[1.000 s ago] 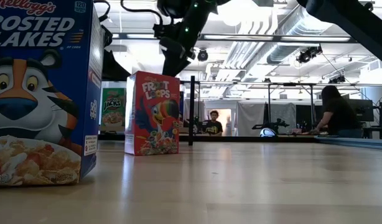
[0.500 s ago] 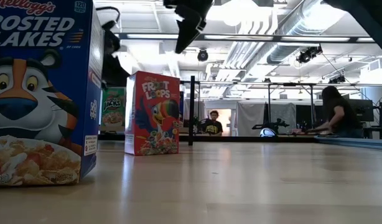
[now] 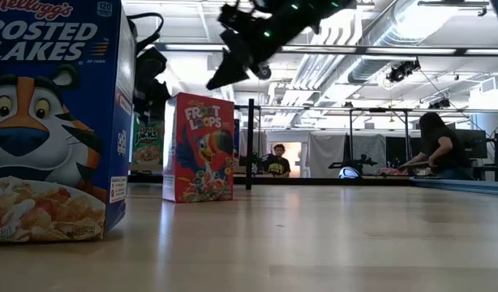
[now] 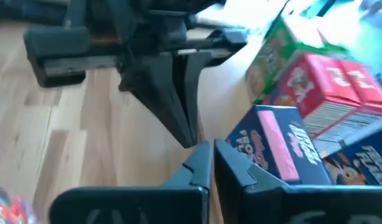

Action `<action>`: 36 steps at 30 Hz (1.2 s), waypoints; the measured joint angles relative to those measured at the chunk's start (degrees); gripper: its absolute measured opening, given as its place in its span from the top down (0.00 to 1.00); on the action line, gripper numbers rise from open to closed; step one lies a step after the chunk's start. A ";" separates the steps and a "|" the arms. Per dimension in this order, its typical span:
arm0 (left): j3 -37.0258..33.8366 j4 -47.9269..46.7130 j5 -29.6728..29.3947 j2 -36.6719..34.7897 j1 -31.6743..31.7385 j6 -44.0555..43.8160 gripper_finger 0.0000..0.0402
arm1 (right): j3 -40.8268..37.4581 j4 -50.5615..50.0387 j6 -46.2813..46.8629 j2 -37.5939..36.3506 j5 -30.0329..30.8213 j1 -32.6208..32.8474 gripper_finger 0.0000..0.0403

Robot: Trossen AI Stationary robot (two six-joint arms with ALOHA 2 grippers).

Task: Stack cereal on shelf
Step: Put the top blue cereal box on the shelf aligned with the blue cereal box

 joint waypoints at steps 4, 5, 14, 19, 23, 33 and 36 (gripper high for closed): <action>2.22 -0.08 -2.37 2.38 -0.32 0.02 1.00 | -13.46 15.76 4.32 -6.52 0.32 0.04 1.00; 2.75 -0.09 -2.41 3.44 -0.31 0.04 1.00 | -16.15 18.82 4.73 -7.74 0.47 0.04 1.00; 8.94 -0.26 -5.76 15.10 1.41 2.34 1.00 | -29.71 30.04 5.57 -15.15 0.96 -0.07 1.00; 11.51 -0.14 -6.90 18.57 3.65 3.41 1.00 | -32.27 31.79 5.52 -15.65 1.71 -0.07 1.00; 12.26 -0.26 -6.80 19.42 5.39 4.72 1.00 | -32.68 31.59 5.43 -15.65 1.75 -0.07 1.00; 12.50 -14.12 -6.59 12.31 5.08 4.79 1.00 | -32.68 32.01 4.40 -15.65 1.34 -0.07 1.00; 12.50 -18.50 -8.91 9.91 4.75 3.47 1.00 | -32.68 32.01 4.40 -15.65 1.20 -0.07 1.00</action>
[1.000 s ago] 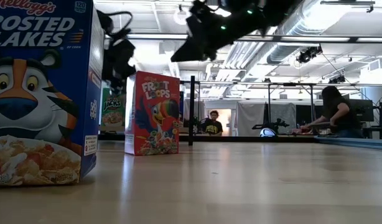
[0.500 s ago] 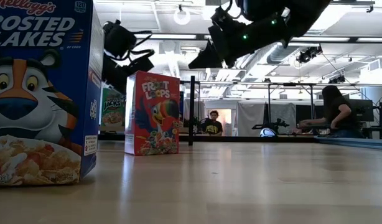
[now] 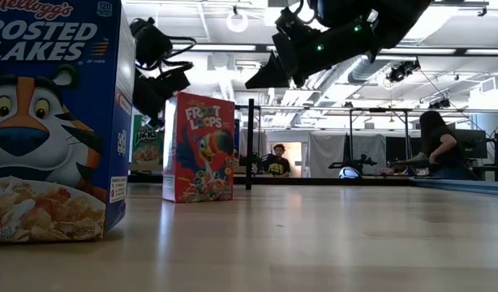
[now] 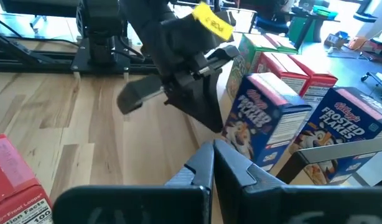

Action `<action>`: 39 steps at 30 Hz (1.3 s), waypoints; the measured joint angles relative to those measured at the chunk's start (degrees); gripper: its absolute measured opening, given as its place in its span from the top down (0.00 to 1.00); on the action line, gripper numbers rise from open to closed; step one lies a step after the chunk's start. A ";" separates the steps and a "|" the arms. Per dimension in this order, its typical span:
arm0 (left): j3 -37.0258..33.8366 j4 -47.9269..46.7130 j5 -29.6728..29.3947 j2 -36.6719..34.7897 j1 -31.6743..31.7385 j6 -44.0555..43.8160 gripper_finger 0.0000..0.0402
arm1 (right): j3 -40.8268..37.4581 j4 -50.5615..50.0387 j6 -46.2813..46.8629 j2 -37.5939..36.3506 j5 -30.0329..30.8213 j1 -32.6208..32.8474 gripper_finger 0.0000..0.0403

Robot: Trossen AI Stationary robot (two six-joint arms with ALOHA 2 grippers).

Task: Stack cereal on shelf
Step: Put the top blue cereal box on the shelf aligned with the blue cereal box

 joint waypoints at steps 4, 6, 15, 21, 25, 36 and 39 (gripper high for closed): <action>-0.03 -2.43 -5.08 0.29 0.82 -0.43 1.00 | 0.01 0.00 0.00 0.00 -0.02 0.00 1.00; 0.00 -1.10 -5.38 1.19 1.67 -0.41 1.00 | 0.02 -0.01 0.00 0.00 -0.02 0.00 1.00; -0.01 4.75 -2.68 3.76 3.33 -0.47 1.00 | 0.04 -0.02 0.02 0.04 -0.02 0.00 1.00; 0.00 5.26 0.56 3.63 0.89 -1.37 1.00 | 0.04 -0.22 0.02 0.04 -0.15 0.00 1.00; -0.03 6.39 -2.20 4.14 1.71 -0.88 1.00 | 0.04 -0.34 0.02 0.05 -0.22 0.00 1.00; 1.65 10.53 0.74 8.00 3.80 1.17 1.00 | 0.07 -0.48 0.02 0.07 -0.22 0.00 1.00; 2.56 9.37 0.95 8.00 2.99 1.32 1.00 | 0.07 -0.48 0.03 0.07 -0.34 0.00 1.00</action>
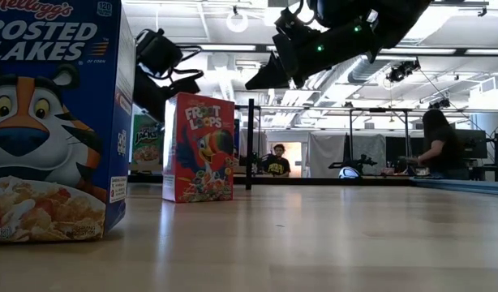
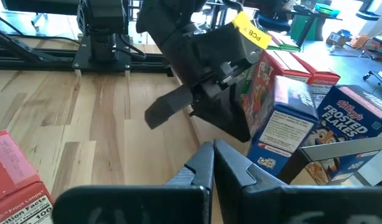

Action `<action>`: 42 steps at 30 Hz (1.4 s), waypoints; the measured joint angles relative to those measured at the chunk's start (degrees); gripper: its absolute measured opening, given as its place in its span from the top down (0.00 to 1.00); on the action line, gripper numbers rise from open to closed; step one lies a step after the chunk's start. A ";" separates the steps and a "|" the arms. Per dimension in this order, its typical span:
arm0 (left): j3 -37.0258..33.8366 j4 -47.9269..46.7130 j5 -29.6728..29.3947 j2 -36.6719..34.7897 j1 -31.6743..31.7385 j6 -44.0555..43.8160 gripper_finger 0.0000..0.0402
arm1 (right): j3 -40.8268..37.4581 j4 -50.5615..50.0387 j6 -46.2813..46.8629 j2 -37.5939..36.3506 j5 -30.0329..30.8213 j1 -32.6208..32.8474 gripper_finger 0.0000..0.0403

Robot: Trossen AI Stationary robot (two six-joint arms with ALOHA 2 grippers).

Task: Stack cereal on shelf
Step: Put the top blue cereal box on the shelf aligned with the blue cereal box

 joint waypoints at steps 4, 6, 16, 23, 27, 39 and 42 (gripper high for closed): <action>0.47 0.14 -0.17 0.13 0.23 0.50 1.00 | 0.00 0.00 0.00 0.00 -0.20 0.00 1.00; 0.47 0.43 -0.31 0.37 0.89 0.54 1.00 | 0.00 -0.01 0.00 0.00 -0.23 0.00 1.00; 0.47 4.09 1.53 2.49 2.31 0.85 1.00 | 0.00 -0.19 0.00 0.00 -0.32 0.00 1.00; 1.58 4.72 1.77 3.43 2.27 0.45 1.00 | 0.00 -0.20 0.00 0.00 -0.36 0.00 1.00; 2.52 4.73 1.77 3.43 2.53 0.83 1.00 | 0.00 -0.22 0.00 0.00 -0.56 0.00 1.00; 4.51 4.30 4.94 3.43 1.90 0.17 1.00 | 0.00 -0.46 0.02 0.02 -0.56 0.00 1.00; 4.51 3.33 5.68 3.43 0.93 -0.09 1.00 | 0.00 -0.63 0.02 0.02 -0.56 0.00 1.00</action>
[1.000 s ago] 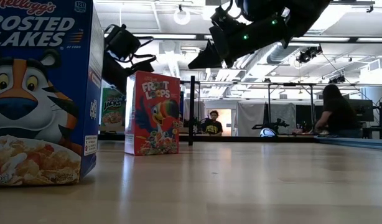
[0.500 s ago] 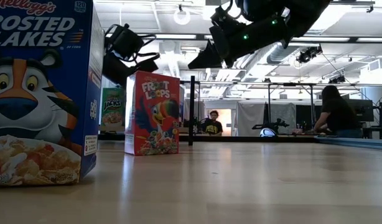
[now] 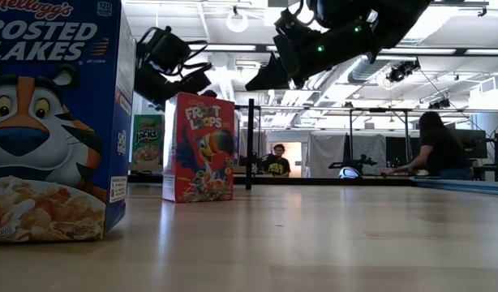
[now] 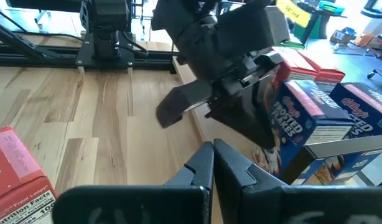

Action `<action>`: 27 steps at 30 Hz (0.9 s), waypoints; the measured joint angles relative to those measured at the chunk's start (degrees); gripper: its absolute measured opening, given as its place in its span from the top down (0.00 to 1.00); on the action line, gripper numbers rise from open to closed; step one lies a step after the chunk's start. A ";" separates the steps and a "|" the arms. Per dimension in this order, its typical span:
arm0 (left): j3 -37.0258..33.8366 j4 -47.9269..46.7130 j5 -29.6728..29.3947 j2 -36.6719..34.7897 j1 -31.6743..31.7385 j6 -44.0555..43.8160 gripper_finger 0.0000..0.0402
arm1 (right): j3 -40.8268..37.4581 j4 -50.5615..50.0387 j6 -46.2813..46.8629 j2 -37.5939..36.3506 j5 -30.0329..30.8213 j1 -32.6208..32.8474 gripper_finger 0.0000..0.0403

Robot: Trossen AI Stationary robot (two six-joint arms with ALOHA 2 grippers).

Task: Stack cereal on shelf
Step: Put the top blue cereal box on the shelf aligned with the blue cereal box

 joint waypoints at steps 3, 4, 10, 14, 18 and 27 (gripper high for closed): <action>0.00 -0.31 -1.40 0.00 -0.54 0.01 1.00 | 0.00 -0.03 0.00 0.00 0.00 0.00 1.00; 0.00 -0.28 -2.68 0.00 -0.62 0.00 1.00 | 0.00 -0.02 0.00 0.00 0.00 0.00 1.00; 0.00 0.93 -5.81 0.00 0.60 0.35 1.00 | 0.00 -0.02 0.07 0.00 -0.04 0.00 1.00; 0.00 1.52 -5.74 0.00 0.99 -0.02 1.00 | 0.00 -0.01 0.11 0.00 -0.06 0.00 1.00; 0.00 1.21 -2.28 -0.02 0.26 -1.11 1.00 | 0.00 0.00 0.11 0.00 -0.07 0.00 1.00; 0.00 0.98 -4.30 -0.02 -1.15 -1.11 1.00 | 0.02 -0.24 0.04 0.00 -0.13 -0.01 1.00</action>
